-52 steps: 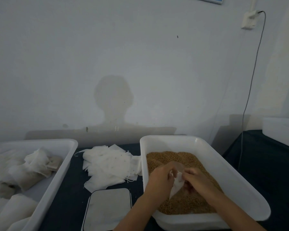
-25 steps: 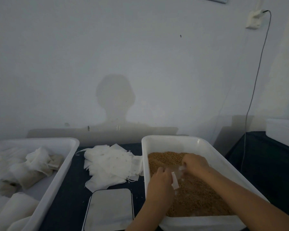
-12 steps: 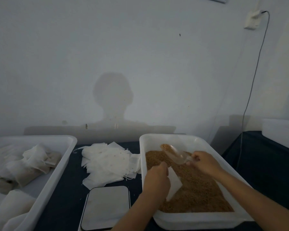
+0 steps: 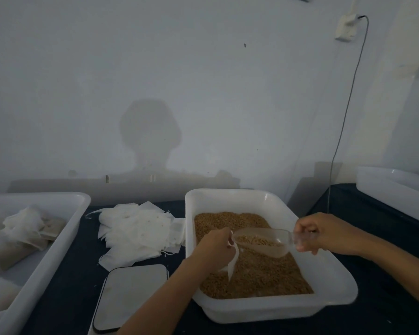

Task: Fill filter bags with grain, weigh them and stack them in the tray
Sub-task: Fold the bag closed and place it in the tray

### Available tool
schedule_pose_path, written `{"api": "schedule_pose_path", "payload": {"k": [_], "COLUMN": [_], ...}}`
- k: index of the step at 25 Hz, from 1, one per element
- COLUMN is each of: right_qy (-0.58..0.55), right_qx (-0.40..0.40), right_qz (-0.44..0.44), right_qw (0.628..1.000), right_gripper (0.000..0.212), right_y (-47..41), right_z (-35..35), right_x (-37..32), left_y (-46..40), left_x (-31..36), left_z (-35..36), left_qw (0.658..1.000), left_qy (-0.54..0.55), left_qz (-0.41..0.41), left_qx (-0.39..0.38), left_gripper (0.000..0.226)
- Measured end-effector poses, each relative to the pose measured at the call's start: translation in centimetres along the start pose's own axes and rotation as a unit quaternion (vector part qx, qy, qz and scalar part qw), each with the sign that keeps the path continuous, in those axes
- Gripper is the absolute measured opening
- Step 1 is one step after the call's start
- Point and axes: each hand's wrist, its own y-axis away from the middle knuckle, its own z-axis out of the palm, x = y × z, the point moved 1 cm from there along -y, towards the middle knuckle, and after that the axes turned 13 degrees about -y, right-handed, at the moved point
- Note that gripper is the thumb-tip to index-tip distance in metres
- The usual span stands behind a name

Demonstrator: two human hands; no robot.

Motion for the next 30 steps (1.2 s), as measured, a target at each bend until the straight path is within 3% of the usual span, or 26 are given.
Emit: {"api": "schedule_pose_path", "payload": {"k": [3, 10, 18, 24, 30], "right_qy": [0.091, 0.275, 0.370, 0.439, 0.445], "right_qx": [0.007, 0.007, -0.013, -0.005, -0.008], "right_qz": [0.006, 0.016, 0.014, -0.005, 0.000], "right_qw": [0.996, 0.961, 0.929, 0.898, 0.896], "right_gripper": [0.016, 0.020, 0.021, 0.022, 0.022], "right_y": [0.0, -0.5, -1.7, -2.7, -3.1], "right_z": [0.3, 0.6, -0.2, -1.1, -1.4], "right_x": [-0.6, -2.6, -6.0, -8.3, -9.4], "left_y": [0.3, 0.7, 0.3, 0.4, 0.6], "left_x": [0.3, 0.4, 0.4, 0.3, 0.3], "left_z": [0.3, 0.8, 1.1, 0.8, 0.8], "left_qw": [0.999, 0.995, 0.998, 0.996, 0.995], "left_qy": [-0.028, -0.060, -0.002, -0.016, -0.010], "left_qz": [0.032, 0.069, 0.059, 0.063, 0.063], "left_qx": [-0.001, 0.033, 0.025, 0.063, 0.081], "left_gripper": [0.021, 0.024, 0.027, 0.028, 0.030]}}
